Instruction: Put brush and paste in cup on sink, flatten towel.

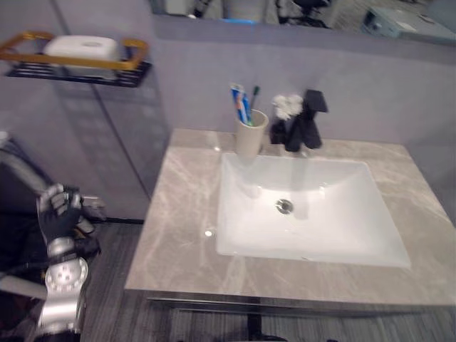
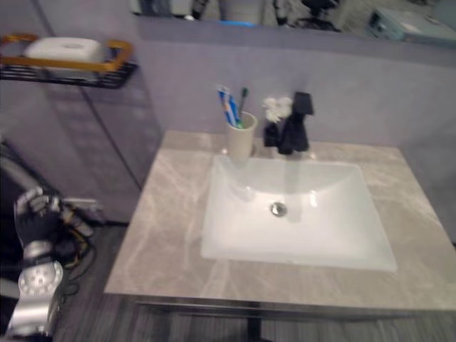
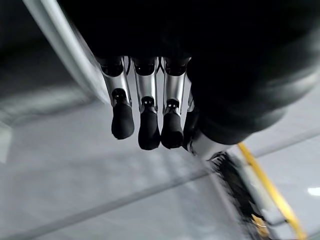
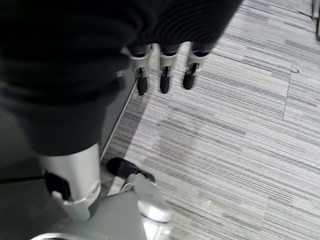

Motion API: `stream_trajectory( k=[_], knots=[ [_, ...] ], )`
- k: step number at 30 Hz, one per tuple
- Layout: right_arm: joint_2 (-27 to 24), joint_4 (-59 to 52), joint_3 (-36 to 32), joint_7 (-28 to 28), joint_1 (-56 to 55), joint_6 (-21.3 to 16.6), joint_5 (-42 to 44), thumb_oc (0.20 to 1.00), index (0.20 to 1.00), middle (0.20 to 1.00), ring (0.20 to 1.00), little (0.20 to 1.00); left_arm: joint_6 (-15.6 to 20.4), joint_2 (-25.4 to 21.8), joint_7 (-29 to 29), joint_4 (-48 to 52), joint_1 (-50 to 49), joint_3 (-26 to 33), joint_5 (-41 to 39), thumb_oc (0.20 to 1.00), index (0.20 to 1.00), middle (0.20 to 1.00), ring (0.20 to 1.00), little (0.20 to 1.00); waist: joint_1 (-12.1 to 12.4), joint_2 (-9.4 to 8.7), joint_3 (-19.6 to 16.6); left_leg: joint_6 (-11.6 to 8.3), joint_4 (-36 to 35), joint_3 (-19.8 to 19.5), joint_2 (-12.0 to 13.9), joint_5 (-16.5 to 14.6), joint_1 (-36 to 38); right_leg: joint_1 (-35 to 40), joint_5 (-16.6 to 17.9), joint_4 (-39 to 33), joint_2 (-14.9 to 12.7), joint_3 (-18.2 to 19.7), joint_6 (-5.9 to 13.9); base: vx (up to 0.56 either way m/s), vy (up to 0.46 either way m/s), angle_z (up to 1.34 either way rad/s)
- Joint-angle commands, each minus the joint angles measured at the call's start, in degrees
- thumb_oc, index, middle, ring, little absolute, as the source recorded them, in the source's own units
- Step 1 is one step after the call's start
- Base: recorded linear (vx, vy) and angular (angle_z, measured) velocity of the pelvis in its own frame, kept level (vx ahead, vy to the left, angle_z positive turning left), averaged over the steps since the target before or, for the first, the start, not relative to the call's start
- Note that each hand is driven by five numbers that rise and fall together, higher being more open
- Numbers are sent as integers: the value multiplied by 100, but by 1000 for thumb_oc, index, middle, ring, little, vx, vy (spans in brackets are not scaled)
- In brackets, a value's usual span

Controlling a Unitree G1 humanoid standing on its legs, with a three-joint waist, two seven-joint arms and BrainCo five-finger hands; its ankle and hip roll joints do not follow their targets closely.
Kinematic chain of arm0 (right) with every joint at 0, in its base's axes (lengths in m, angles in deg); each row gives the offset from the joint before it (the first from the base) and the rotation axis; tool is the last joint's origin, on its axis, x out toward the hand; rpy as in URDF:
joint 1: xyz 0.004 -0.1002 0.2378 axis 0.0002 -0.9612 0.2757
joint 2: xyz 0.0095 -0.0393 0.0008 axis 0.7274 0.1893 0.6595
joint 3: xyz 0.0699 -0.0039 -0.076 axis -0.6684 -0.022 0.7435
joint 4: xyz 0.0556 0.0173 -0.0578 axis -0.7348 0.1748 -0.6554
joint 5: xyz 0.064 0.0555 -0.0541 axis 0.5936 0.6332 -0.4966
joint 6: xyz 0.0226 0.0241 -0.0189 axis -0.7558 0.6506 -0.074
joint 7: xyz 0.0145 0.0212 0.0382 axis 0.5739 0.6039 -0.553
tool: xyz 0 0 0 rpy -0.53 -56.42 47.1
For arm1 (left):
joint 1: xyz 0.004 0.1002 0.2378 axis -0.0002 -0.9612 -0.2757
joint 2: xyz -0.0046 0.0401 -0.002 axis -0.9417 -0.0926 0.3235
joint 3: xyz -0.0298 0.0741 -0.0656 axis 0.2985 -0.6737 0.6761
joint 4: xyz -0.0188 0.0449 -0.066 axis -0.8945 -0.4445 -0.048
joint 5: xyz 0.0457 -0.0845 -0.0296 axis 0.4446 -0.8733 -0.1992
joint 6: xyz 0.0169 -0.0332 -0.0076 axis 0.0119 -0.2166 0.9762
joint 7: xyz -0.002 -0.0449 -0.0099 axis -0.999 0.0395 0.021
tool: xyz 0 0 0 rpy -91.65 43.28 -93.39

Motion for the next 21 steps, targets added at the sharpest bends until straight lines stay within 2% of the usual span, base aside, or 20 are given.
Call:
stream_trajectory(
  k=[1, 2, 3, 4, 5, 6, 8, 9, 11, 12, 13, 15, 16, 17, 18, 19, 21],
  knots=[
    [72, 173, -36, -24, 291, -1, -171, 1000, 1000, 1000, 1000, 1000, 61, 134, 465, -235, 95, 150, -123, 200, 200, 200, 200, 200, 38, -189, 204, 214, 162, -404, -278, -259, 184, 300, 285, 3, -450, -161, 473, -50, 113, 50],
    [73, 172, -38, -25, 294, -1, -171, 1000, 1000, 1000, 1000, 1000, 61, 132, 469, -234, 97, 153, -127, 200, 200, 200, 200, 200, 19, -207, 199, 223, 169, -419, -303, -229, 152, 280, 303, 3, -478, -171, 473, -86, 154, 73],
    [90, 123, -99, -32, 298, 10, -124, 1000, 1000, 1000, 1000, 1000, -159, 262, 746, -602, -207, 15, -272, 225, 225, 225, 225, 225, 107, -225, 241, 312, 279, -599, -433, -284, 94, 422, 372, 3, -599, -313, 503, -108, 205, 93],
    [64, 50, -130, -31, 338, 4, -121, 1000, 1000, 1000, 1000, 1000, -425, 340, 921, -1061, -335, -169, -259, 846, 846, 846, 846, 846, 140, -212, 302, 366, 386, -671, -505, -341, 75, 499, 467, 37, -677, -386, 539, -200, 403, 81],
    [60, -63, -141, -47, 396, 48, -153, 1000, 1000, 1000, 1000, 1000, -704, 197, 1304, -1503, -555, -542, 139, 1000, 1000, 1000, 1000, 1000, 95, -196, 402, 491, 445, -752, -699, -353, 17, 505, 701, 112, -833, -402, 578, -195, 344, 50],
    [66, -103, -159, -40, 402, 49, -129, 1000, 1000, 1000, 1000, 1000, -733, 142, 1325, -1693, -535, -670, 407, 1000, 1000, 1000, 1000, 1000, 79, -197, 440, 527, 449, -764, -749, -350, -2, 454, 799, 195, -874, -372, 597, -193, 315, 25],
    [84, -189, -235, 1, 478, 0, 137, 1000, 1000, 1000, 1000, 1000, -746, -299, 1243, -2015, -474, -1336, 1905, 1000, 1000, 1000, 1000, 1000, 13, -200, 536, 575, 368, -728, -820, -302, -20, 263, 1150, 336, -923, -226, 687, -182, 219, 27],
    [123, -239, -623, 197, 615, -57, 978, 1000, 1000, 1000, 1000, 1000, -881, -330, 1514, -2262, -603, -1926, 2352, 1000, 1000, 1000, 1000, 1000, -145, -102, 683, 596, 201, -606, -776, -153, -27, -22, 1407, 319, -846, 4, 755, -190, 209, 0],
    [112, -239, -623, 196, 618, -56, 984, 1000, 1000, 1000, 1000, 1000, -872, -320, 1509, -2284, -584, -1938, 2349, 1000, 1000, 1000, 1000, 1000, -129, -93, 677, 595, 191, -591, -773, -150, -31, -51, 1397, 343, -843, 24, 754, -155, 193, -42],
    [54, -244, -436, 140, 637, -39, 989, 1000, 1000, 1000, 1000, 1000, -965, -390, 1721, -2671, -397, -2457, 2650, 1000, 1000, 1000, 1000, 1000, -283, 152, 718, 658, 129, -473, -661, -21, -103, -135, 205, 1042, -181, 538, 405, -177, 224, -44],
    [52, -244, -439, 139, 641, -39, 989, 1000, 1000, 1000, 1000, 1000, -963, -386, 1717, -2679, -388, -2460, 2651, 1000, 1000, 1000, 1000, 1000, -276, 145, 710, 655, 123, -463, -667, 4, -122, -168, 210, 1058, -185, 548, 396, -236, 287, -35],
    [-9, -226, -289, 134, 587, -14, 844, 1000, 1000, 1000, 1000, 1000, -1121, -299, 1824, -3204, -270, -2817, 2950, 1000, 1000, 1000, 1000, 1000, -245, 235, 643, 685, 100, -278, -616, 77, -208, 5, -451, 1537, 94, 300, 206, -152, 158, -31],
    [-67, -136, -193, 132, 609, 31, 679, 1000, 1000, 1000, 1000, 1000, -1216, -156, 1846, -3649, -155, -3032, 3103, 1000, 1000, 1000, 1000, 1000, -179, 304, 603, 685, 83, -80, -575, 130, -272, 157, -884, 1799, 183, 31, 114, -145, 137, -67],
    [-73, -135, -199, 132, 615, 31, 678, 1000, 1000, 1000, 1000, 1000, -1206, -143, 1833, -3675, -133, -3043, 3103, 1000, 1000, 1000, 1000, 1000, -168, 310, 602, 683, 74, -70, -572, 153, -285, 137, -868, 1798, 187, 37, 105, -143, 116, -79],
    [-117, -74, -165, 121, 648, 70, 556, 1000, 1000, 1000, 1000, 1000, -1261, -66, 1866, -3965, -52, -3166, 3184, 1000, 1000, 1000, 1000, 1000, -136, 334, 585, 675, 87, 50, -561, 146, -292, 242, -1047, 1889, 187, -55, 97, -128, 63, -93],
    [-156, 16, -88, 92, 719, 109, 376, 1000, 1000, 1000, 1000, 1000, -1287, 43, 1918, -4455, 57, -3361, 3279, 1000, 1000, 1000, 1000, 1000, -100, 369, 561, 679, 117, 241, -522, 199, -364, 392, -1168, 1972, 151, -223, 90, -149, 80, -104],
    [-239, 120, 78, 17, 847, 157, 92, 1000, 1000, 1000, 1000, 1000, -1318, 294, 1971, -5388, 246, -3692, 3450, 1000, 1000, 1000, 1000, 1000, -47, 414, 485, 691, 148, 587, -476, 273, -445, 629, -1205, 2045, 92, -275, 132, -162, 46, -119]
  ],
)
